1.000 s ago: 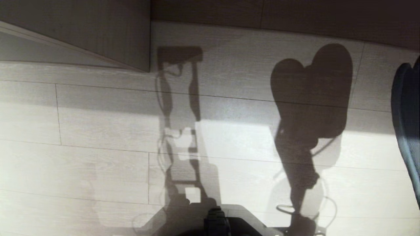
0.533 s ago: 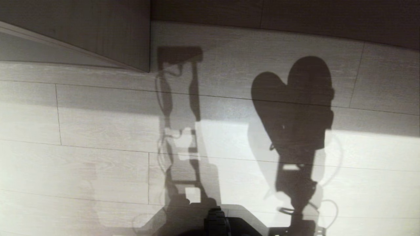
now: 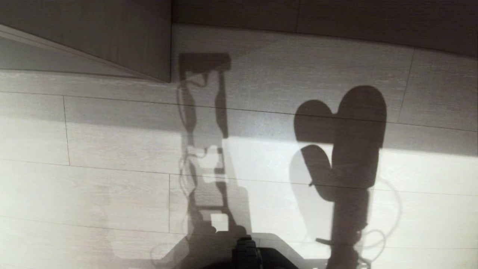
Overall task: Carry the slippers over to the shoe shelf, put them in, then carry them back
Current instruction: Place the slippers into the shoe cabinet
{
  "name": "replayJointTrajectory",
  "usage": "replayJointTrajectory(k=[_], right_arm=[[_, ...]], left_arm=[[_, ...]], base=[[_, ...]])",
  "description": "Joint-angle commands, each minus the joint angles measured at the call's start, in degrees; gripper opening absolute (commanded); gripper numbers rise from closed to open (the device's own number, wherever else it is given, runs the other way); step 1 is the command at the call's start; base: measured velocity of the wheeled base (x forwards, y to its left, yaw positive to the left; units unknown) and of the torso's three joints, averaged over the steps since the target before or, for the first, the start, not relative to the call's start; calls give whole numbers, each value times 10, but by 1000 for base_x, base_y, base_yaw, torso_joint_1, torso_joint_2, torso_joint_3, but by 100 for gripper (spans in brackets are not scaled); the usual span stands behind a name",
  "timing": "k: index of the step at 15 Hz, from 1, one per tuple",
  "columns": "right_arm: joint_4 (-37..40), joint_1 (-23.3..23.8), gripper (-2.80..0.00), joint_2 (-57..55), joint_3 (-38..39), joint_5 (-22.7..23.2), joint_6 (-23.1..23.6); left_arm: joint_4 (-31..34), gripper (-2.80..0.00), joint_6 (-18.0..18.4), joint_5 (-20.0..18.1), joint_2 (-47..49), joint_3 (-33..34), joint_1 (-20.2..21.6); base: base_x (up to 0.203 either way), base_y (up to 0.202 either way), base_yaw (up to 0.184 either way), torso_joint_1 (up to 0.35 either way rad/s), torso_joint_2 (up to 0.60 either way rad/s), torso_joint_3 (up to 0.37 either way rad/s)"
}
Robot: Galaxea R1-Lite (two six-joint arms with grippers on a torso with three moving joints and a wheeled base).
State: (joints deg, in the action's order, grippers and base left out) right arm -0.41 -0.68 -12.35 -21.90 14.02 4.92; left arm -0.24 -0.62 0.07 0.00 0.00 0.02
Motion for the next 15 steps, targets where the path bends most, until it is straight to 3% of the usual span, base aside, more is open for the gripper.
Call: replayJointTrajectory(k=[1,3,6,11,15], right_arm=[[-1,0,-280,47,43,-20,1],[-1,1,-280,61,61,-37,2],[-2,1,-280,117,159,-60,1],[-1,0,-280,122,186,-71,-2],[1,1,-280,122,215,-132,5]], left_arm=[[0,-280,0,0,0,0,1],[0,-280,0,0,0,0,0],[0,-280,0,0,0,0,0],[0,-280,0,0,0,0,0],[0,-280,0,0,0,0,0]], base=[[0,0,0,0,0,0],[0,0,0,0,0,0],[0,0,0,0,0,0],[0,0,0,0,0,0],[0,0,0,0,0,0]])
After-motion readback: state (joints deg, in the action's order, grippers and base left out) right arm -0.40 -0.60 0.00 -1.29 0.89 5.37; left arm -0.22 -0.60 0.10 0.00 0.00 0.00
